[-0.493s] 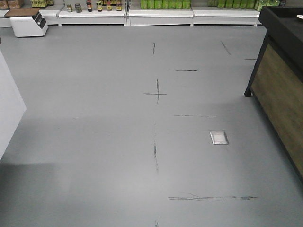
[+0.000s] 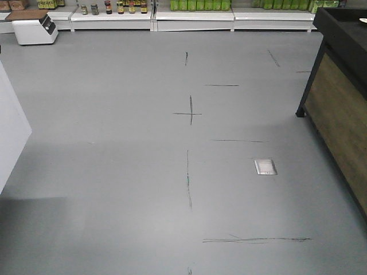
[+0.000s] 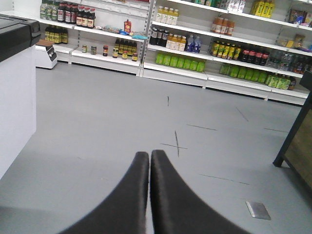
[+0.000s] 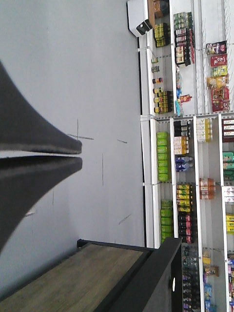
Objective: Pick three apples into basket with both arms
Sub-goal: 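Drive the base across the store floor toward the fruit tables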
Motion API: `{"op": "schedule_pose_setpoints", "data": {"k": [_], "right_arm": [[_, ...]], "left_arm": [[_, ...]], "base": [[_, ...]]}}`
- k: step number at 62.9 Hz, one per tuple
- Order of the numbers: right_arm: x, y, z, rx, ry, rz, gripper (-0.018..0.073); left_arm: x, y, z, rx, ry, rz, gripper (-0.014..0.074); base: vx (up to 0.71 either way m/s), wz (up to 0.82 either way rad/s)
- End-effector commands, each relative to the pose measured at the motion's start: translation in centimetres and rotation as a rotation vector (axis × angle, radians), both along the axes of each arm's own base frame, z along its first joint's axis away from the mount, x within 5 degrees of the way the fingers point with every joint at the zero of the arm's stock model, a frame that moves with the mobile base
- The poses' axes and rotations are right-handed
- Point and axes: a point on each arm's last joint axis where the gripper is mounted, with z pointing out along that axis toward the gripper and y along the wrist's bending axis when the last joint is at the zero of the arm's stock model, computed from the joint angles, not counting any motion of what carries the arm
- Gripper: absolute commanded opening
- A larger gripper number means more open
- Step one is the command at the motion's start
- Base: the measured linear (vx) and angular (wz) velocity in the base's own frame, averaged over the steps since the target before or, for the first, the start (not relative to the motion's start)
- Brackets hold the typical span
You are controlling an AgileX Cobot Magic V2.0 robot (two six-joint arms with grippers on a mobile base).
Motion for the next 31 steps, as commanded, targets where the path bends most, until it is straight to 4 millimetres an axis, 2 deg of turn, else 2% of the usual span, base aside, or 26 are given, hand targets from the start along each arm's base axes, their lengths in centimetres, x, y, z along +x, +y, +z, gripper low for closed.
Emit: {"op": "schedule_pose_setpoints", "data": {"k": [1, 31], "right_arm": [[-0.02, -0.02, 0.25, -0.020, -0.071, -0.002, -0.0001], [-0.02, -0.02, 0.25, -0.020, -0.071, -0.002, -0.0001]], "left_arm": [[0.03, 0.04, -0.02, -0.003, -0.067, 0.005, -0.0006], [0.03, 0.04, -0.02, -0.003, -0.067, 0.005, -0.0006]], "base": [[0.00, 0.00], [0.01, 0.00]]}}
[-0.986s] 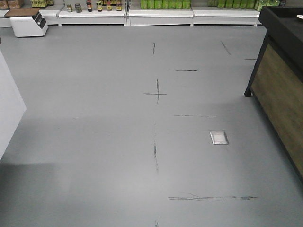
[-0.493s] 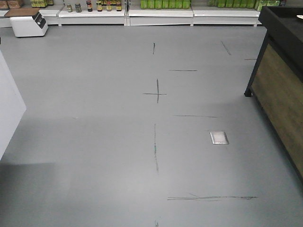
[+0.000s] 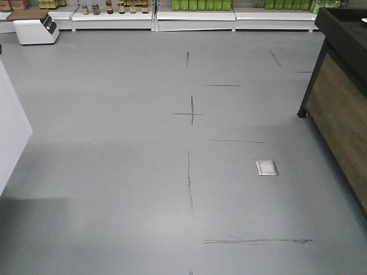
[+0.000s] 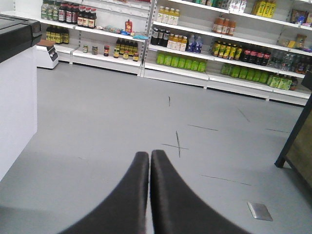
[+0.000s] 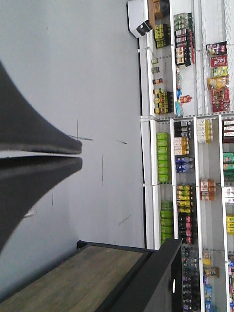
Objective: Pick three apples into basket with both arms
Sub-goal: 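Drive the base across the store floor toward the fruit tables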
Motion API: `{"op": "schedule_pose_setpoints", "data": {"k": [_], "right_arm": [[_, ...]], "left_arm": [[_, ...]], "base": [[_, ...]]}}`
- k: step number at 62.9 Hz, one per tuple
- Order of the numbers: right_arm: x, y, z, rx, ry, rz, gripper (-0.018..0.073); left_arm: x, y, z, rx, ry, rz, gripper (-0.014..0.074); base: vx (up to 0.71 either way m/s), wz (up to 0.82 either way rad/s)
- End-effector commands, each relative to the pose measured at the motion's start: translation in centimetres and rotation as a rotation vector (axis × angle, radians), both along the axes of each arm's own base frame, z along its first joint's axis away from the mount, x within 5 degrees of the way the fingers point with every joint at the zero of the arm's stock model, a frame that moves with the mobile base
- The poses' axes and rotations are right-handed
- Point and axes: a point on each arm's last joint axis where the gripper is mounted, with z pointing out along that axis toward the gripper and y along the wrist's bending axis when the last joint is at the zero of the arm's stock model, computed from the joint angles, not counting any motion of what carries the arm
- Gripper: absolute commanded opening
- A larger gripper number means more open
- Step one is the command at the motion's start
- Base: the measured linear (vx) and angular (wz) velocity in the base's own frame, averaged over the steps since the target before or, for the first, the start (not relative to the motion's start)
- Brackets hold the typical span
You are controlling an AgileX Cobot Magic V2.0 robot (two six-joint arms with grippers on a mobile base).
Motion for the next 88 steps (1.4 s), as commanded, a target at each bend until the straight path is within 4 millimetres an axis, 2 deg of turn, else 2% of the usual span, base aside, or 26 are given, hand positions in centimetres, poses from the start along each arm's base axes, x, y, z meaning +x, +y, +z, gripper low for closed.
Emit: {"op": "schedule_pose_setpoints", "data": {"k": [1, 88], "right_arm": [[-0.02, -0.02, 0.25, -0.020, -0.071, -0.002, -0.0001], [-0.02, -0.02, 0.25, -0.020, -0.071, -0.003, -0.0001]], "left_arm": [[0.03, 0.04, -0.02, -0.003, -0.067, 0.005, -0.0006], [0.03, 0.04, -0.02, -0.003, -0.067, 0.005, -0.0006]], "base": [[0.03, 0.04], [0.08, 0.10]]}}
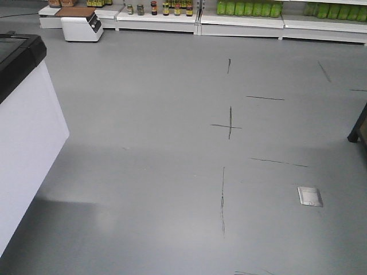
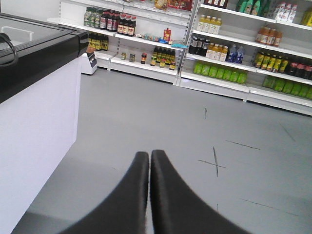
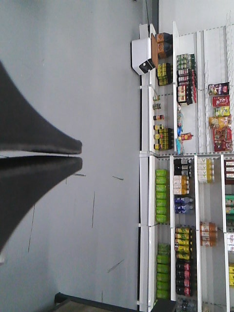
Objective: Pick three apples into basket with both arms
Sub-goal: 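Drive the base across the store floor toward the fruit tables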
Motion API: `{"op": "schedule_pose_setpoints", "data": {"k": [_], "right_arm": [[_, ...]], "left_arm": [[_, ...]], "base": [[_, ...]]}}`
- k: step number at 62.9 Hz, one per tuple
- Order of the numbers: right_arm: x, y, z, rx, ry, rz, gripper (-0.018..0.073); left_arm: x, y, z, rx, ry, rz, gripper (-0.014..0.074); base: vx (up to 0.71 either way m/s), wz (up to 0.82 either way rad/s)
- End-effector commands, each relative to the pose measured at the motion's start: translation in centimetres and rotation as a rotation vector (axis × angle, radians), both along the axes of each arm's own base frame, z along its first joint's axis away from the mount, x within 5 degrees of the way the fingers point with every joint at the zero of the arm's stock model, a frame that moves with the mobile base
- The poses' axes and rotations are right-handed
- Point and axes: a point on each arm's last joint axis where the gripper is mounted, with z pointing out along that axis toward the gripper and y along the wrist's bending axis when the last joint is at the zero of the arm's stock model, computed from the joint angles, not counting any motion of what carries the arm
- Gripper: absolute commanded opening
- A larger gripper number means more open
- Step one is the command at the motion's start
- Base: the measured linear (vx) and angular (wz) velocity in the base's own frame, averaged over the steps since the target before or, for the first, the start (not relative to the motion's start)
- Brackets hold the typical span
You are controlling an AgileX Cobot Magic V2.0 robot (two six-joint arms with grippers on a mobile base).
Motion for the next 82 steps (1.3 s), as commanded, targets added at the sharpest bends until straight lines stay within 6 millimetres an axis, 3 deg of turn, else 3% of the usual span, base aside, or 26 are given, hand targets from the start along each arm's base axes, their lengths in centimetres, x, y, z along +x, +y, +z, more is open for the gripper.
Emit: {"op": "schedule_pose_setpoints", "data": {"k": [1, 82], "right_arm": [[-0.02, -0.02, 0.25, -0.020, -0.071, -0.003, -0.0001], [-0.02, -0.02, 0.25, -0.020, -0.071, -0.003, -0.0001]], "left_arm": [[0.03, 0.04, -0.02, -0.003, -0.067, 0.005, -0.0006], [0.03, 0.04, -0.02, -0.003, -0.067, 0.005, -0.0006]], "base": [[0.10, 0.06], [0.18, -0.09]]}}
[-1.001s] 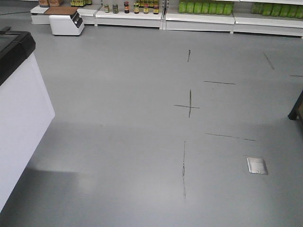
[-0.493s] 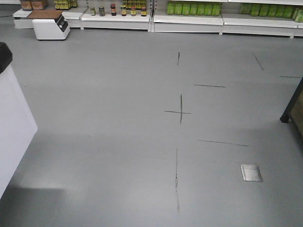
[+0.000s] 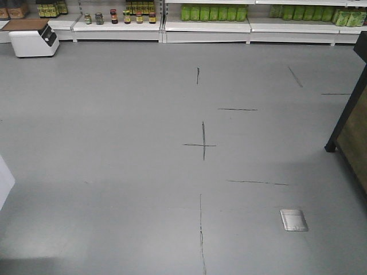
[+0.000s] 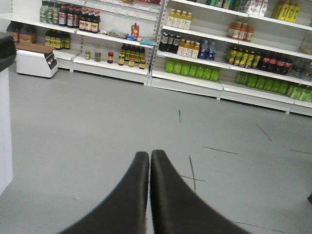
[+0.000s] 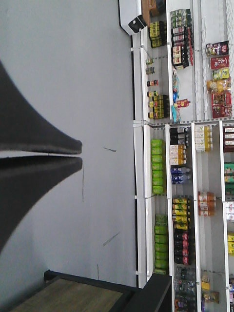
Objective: Pick three apples into basket with both arms
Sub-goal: 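Drive the base across the store floor toward the fruit tables, then turn and drive the base up to the light-blue basket on the table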
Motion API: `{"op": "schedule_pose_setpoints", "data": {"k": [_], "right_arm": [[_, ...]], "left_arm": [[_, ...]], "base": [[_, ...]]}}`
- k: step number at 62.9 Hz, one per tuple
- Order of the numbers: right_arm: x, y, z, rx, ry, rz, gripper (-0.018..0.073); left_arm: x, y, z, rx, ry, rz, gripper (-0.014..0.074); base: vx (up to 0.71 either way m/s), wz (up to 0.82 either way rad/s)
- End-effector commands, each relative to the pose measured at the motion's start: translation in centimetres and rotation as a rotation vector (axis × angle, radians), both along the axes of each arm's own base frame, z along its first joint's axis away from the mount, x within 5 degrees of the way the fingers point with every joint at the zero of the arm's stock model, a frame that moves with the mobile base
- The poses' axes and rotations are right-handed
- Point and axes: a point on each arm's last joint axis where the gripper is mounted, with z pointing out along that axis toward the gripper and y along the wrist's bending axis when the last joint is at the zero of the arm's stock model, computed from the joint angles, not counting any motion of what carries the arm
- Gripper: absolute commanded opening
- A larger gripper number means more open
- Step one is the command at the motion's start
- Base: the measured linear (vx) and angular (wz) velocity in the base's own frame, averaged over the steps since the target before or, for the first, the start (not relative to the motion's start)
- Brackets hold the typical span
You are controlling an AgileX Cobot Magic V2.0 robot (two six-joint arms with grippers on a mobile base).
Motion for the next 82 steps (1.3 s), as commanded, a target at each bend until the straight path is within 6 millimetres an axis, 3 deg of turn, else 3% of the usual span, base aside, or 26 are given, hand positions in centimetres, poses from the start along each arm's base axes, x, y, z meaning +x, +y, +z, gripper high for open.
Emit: {"op": "schedule_pose_setpoints", "data": {"k": [1, 43, 82], "right_arm": [[-0.02, -0.02, 0.25, -0.020, -0.071, -0.003, -0.0001], [-0.02, -0.02, 0.25, -0.020, -0.071, -0.003, -0.0001], [-0.02, -0.02, 0.25, -0.020, -0.071, -0.003, -0.0001]], "left_arm": [[0.03, 0.04, -0.02, -0.003, -0.067, 0.005, -0.0006], [0.03, 0.04, -0.02, -0.003, -0.067, 0.005, -0.0006], [0.03, 0.04, -0.02, -0.003, -0.067, 0.005, -0.0006]], "base": [[0.23, -0.15], [0.24, -0.28], [0.19, -0.63]]}}
